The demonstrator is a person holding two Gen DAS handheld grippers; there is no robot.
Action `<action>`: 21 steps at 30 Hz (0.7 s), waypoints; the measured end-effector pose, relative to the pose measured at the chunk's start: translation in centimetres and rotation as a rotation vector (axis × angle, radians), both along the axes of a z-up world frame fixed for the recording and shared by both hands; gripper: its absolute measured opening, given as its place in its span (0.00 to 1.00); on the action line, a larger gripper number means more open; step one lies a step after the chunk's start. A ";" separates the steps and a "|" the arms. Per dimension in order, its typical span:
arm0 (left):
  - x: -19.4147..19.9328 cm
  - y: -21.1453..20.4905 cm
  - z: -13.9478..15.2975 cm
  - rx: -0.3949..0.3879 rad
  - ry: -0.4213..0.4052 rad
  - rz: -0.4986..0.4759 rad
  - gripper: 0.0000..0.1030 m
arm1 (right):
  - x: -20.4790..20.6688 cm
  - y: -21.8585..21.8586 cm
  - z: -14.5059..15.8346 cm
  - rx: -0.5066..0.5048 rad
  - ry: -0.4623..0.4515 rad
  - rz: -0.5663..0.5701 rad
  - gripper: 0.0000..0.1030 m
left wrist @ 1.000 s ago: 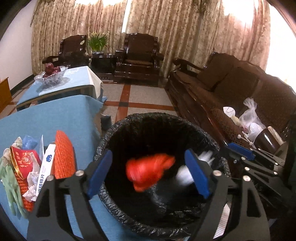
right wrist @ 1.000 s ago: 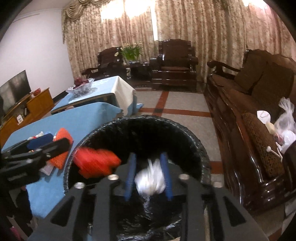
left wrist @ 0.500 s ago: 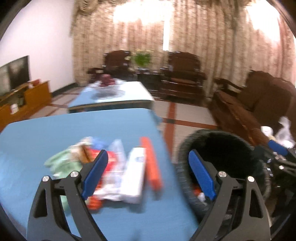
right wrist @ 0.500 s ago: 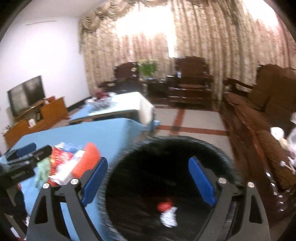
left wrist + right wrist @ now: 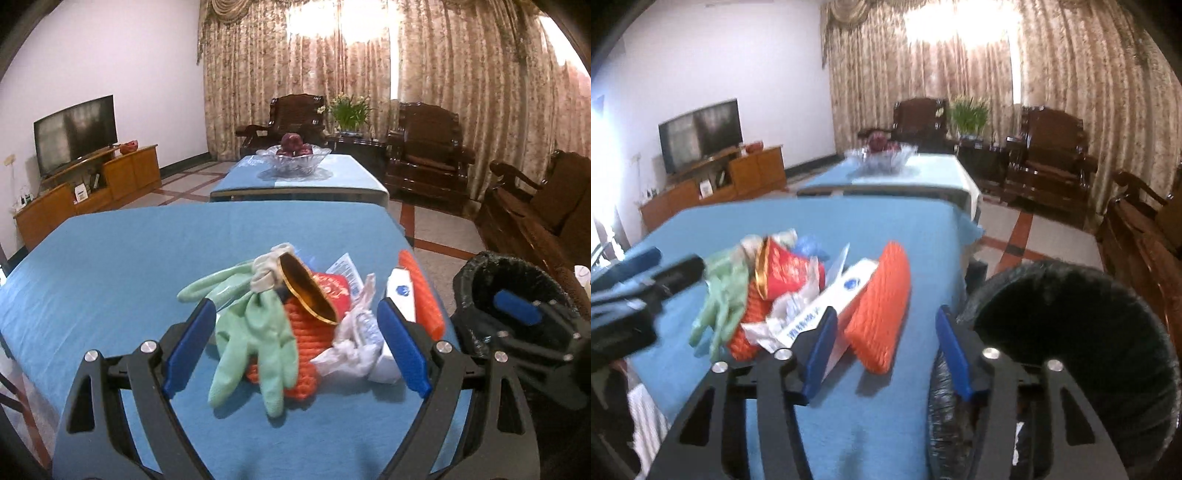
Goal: Collect trash
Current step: 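Grasp the orange foam net sleeve with the right tool while the left tool approaches the white box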
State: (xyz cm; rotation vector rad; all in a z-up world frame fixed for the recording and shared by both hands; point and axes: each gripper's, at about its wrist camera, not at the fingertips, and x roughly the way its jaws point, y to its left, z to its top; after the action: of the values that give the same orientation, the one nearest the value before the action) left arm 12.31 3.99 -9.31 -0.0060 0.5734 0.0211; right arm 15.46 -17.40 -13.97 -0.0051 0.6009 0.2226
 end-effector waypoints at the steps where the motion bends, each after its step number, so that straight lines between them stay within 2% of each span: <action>1: 0.1 0.4 -0.1 -0.002 0.004 0.004 0.84 | 0.2 0.2 -0.5 -0.004 0.011 0.000 0.49; 4: 0.3 1.4 -0.4 -0.007 0.017 0.021 0.84 | 1.0 0.6 -1.7 -0.022 0.043 0.001 0.47; 14: 0.7 3.0 -2.2 -0.024 0.054 0.034 0.84 | 2.4 1.8 -2.9 -0.070 0.085 0.014 0.44; 21: 1.3 2.8 -2.7 -0.027 0.056 0.024 0.84 | 1.1 1.5 -1.7 -0.053 0.087 0.040 0.44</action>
State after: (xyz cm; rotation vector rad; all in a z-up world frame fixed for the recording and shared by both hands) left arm 13.62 6.80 -12.04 -0.0386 0.6296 0.0375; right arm 16.61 -15.92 -15.63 -0.0586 0.6933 0.2464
